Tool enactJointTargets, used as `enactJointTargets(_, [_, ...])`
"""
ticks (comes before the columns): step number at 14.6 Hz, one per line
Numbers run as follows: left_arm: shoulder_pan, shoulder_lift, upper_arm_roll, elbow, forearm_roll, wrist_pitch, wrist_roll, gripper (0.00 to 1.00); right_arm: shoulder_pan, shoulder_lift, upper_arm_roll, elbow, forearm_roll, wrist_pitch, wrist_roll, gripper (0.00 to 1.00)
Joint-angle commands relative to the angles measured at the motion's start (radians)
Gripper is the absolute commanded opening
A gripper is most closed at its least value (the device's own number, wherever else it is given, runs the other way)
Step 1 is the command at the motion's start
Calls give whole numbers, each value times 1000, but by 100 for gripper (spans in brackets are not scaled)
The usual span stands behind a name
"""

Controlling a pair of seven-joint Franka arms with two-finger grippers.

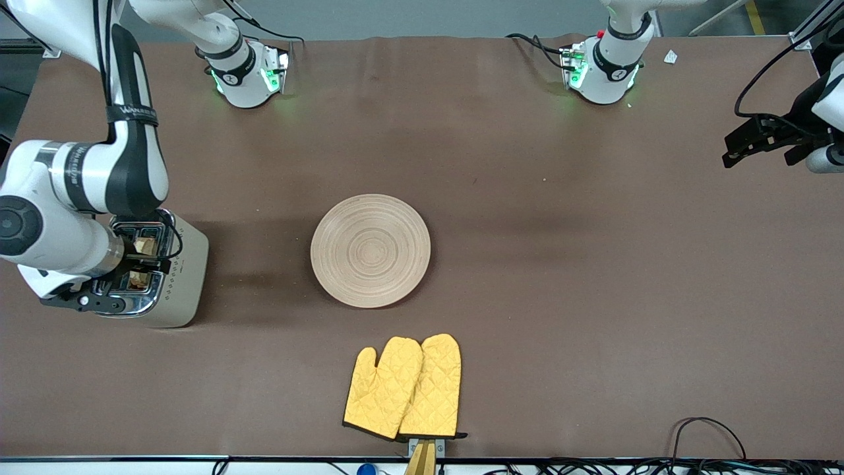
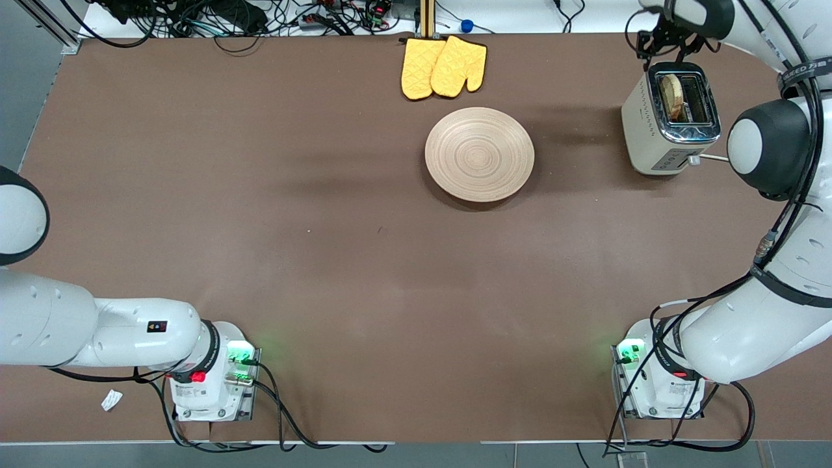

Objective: Move plate and put bread in toaster

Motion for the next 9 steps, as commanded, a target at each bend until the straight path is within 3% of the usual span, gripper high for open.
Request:
enactJointTargets(1, [2,-8,1,0,-10,-4,-5,100,-6,-40,3,97,77,-112,-23,100])
enactJointTargets(4, [2,-10,-1,0,-10,-4,-8,100,-20,-89,-8,174,114,-204,-46,100])
enactJointTargets(9, [0,-14,-7,-2,-10,-7,-13,100,-27,-193,-9,179,111,-242,-47,100])
